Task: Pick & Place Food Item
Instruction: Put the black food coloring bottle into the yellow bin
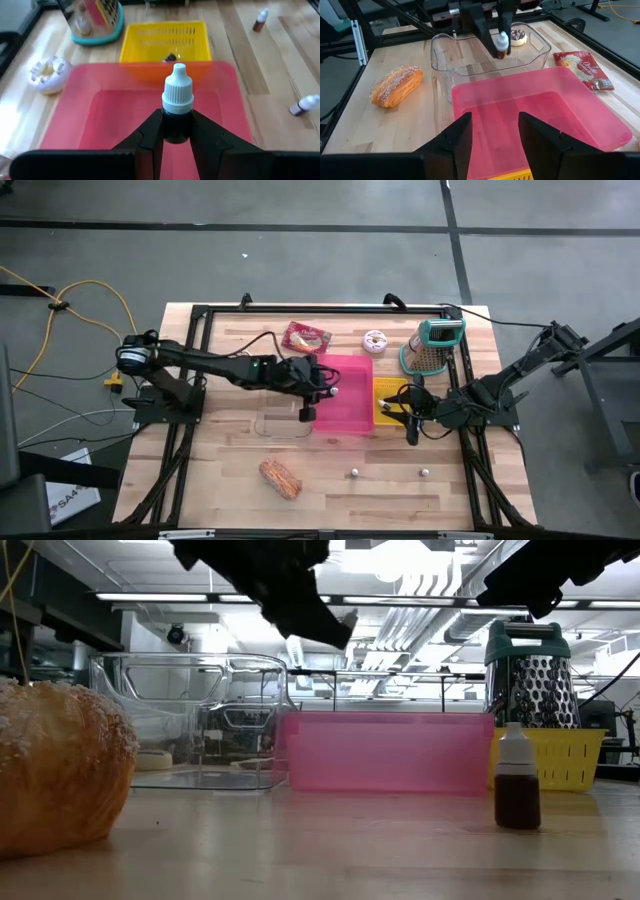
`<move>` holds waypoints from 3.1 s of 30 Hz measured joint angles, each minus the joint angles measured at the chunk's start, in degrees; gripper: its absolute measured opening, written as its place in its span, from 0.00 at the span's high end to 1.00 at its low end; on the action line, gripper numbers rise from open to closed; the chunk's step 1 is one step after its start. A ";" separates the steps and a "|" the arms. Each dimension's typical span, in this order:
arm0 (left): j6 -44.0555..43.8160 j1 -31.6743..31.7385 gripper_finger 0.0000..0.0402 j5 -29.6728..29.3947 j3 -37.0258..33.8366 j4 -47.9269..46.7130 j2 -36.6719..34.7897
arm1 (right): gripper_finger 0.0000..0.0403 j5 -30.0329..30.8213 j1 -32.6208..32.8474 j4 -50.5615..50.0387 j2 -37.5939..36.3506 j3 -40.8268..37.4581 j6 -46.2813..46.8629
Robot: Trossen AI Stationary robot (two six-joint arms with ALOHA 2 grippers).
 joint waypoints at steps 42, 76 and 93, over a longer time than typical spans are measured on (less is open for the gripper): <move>1.60 -5.31 0.82 2.45 1.40 2.33 2.24 | 0.63 0.06 0.00 9.98 0.10 0.00 0.25; 2.88 -5.31 0.82 2.36 1.38 10.15 2.24 | 0.63 -12.98 -10.35 42.45 21.46 0.00 -24.37; 4.21 -5.14 0.82 2.36 1.38 14.88 2.24 | 0.63 -13.46 -11.06 46.48 21.44 0.00 -26.99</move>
